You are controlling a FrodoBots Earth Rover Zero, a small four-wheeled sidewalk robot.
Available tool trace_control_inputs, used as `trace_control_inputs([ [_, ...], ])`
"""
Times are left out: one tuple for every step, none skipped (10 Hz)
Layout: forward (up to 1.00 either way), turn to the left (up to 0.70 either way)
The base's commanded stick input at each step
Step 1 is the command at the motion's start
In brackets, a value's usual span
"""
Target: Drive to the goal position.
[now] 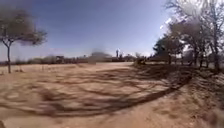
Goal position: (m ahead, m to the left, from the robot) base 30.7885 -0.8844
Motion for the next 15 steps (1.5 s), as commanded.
trace_control_inputs([
  [1.00,0.00],
  [1.00,0.00],
  [1.00,0.00],
  [1.00,0.00],
  [1.00,0.00],
  [1.00,0.00],
  [1.00,0.00],
  [1.00,0.00],
  [1.00,0.00],
  [1.00,0.00],
  [1.00,0.00],
  [1.00,0.00],
  [1.00,0.00],
  [1.00,0.00],
  [1.00,0.00],
])
